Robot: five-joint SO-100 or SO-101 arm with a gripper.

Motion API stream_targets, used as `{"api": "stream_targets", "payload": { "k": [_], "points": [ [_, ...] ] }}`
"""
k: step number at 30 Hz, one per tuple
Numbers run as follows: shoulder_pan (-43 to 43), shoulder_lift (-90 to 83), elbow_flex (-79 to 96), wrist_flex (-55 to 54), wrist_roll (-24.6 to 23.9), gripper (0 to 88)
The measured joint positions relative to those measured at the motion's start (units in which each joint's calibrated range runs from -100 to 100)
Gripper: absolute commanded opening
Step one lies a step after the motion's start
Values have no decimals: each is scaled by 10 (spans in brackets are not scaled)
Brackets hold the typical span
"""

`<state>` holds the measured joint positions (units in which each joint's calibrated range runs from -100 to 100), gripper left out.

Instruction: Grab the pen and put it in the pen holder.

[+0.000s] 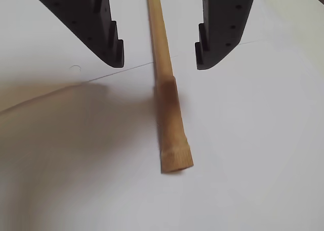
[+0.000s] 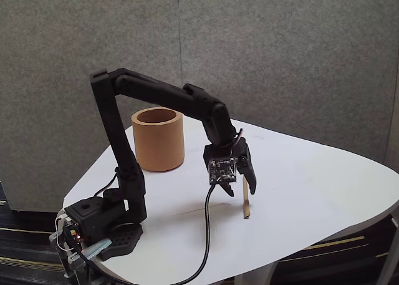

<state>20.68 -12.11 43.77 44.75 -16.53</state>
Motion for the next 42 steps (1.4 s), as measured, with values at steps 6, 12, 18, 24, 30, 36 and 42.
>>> {"api": "stream_targets", "payload": {
  "k": [6,12,18,24,30,36,42],
  "points": [
    [-1,41,-5,0,0,200],
    [-1,71,-45,0,0,200],
    [-1,94,-54,0,0,196],
    [-1,95,-54,-1,0,195],
    [0,107,-61,0,0,195],
    [2,147,-114,19,0,195],
    [2,152,-122,25,0,194]
  ]
}}
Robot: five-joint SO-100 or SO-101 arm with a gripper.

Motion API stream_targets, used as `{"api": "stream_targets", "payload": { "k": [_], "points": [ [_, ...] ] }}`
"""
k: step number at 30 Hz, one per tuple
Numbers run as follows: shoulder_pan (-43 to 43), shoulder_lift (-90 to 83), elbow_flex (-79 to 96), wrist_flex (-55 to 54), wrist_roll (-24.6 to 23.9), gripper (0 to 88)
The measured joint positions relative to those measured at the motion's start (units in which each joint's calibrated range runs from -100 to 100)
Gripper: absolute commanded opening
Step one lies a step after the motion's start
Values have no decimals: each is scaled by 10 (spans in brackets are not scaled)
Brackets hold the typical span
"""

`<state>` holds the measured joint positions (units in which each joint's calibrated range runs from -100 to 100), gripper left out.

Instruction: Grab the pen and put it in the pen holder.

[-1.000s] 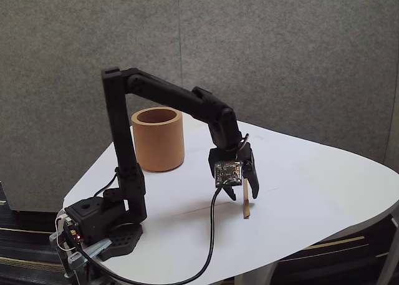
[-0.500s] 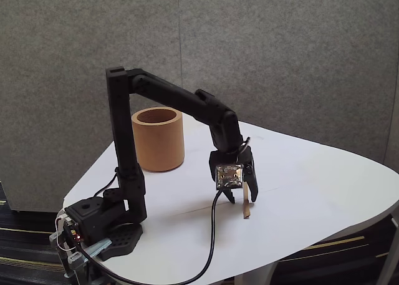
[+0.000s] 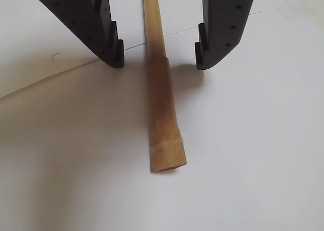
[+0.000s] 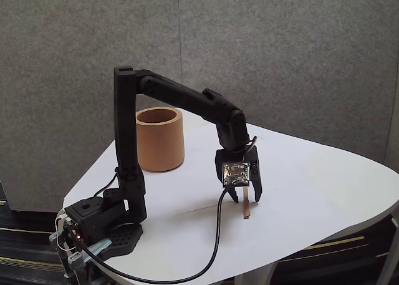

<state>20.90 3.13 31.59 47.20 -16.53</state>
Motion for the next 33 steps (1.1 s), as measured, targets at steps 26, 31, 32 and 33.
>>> {"api": "stream_targets", "payload": {
  "k": [26,31,32,33],
  "points": [
    [0,0,-1,0,0,8],
    [0,0,-1,0,0,8],
    [0,0,-1,0,0,8],
    [0,0,-1,0,0,8]
  ]
}}
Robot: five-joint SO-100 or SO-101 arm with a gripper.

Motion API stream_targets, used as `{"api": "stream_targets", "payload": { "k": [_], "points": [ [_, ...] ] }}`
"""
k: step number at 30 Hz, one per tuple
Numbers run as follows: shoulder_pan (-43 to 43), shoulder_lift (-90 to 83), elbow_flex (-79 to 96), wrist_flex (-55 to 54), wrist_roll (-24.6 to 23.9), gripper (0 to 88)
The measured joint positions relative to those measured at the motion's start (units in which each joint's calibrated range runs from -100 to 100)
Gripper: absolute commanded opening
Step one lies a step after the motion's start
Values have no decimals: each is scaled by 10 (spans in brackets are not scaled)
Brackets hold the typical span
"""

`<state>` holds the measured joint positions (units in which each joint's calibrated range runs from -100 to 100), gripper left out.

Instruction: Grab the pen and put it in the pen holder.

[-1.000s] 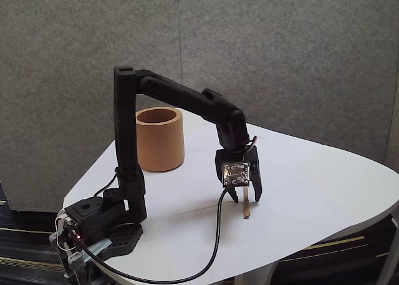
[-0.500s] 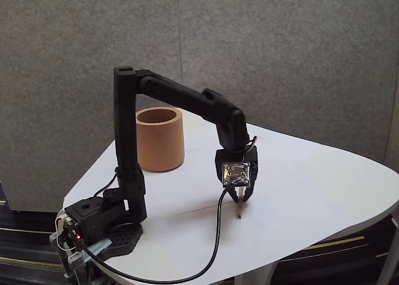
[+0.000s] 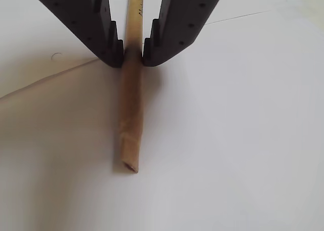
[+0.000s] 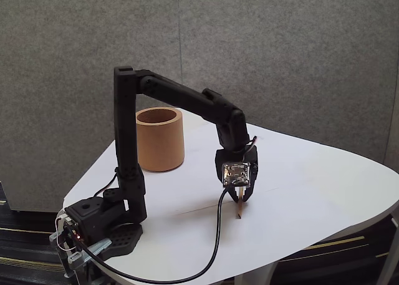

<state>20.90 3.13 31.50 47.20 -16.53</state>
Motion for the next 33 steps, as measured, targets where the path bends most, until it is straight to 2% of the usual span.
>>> {"api": "stream_targets", "payload": {
  "k": [10,19,27,33],
  "points": [
    [0,0,-1,14,0,7],
    [-21,-11,-29,130,1,6],
    [-23,-53,-123,210,1,6],
    [-44,-125,-190,313,3,6]
  ]
}}
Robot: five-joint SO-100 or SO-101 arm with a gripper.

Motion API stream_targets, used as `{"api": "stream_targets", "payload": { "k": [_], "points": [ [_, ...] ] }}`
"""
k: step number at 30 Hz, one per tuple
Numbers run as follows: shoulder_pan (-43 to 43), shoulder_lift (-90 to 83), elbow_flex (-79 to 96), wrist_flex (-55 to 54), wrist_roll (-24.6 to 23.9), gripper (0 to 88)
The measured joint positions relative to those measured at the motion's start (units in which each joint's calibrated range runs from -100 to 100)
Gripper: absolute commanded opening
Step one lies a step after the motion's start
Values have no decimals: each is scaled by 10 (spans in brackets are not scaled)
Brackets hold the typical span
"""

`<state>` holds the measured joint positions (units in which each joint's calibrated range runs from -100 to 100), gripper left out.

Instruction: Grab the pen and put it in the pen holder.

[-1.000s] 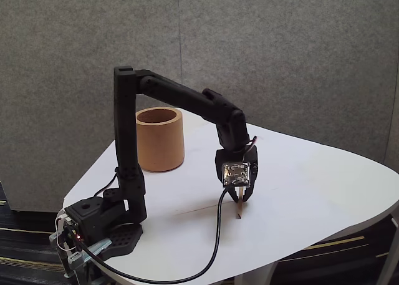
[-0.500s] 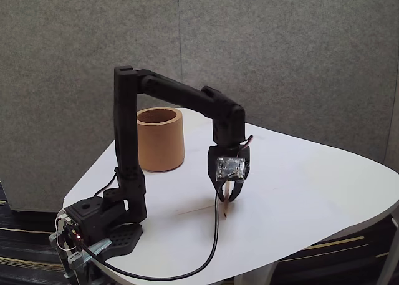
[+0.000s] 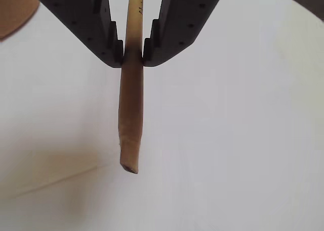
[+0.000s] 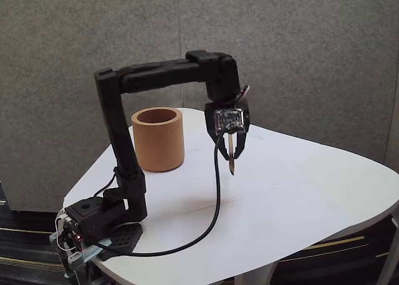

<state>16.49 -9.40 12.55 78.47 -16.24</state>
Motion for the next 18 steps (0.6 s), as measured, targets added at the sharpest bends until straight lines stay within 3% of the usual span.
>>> {"api": "stream_targets", "payload": {
  "k": [18],
  "points": [
    [-126,-218,-7,50,86,6]
  ]
}}
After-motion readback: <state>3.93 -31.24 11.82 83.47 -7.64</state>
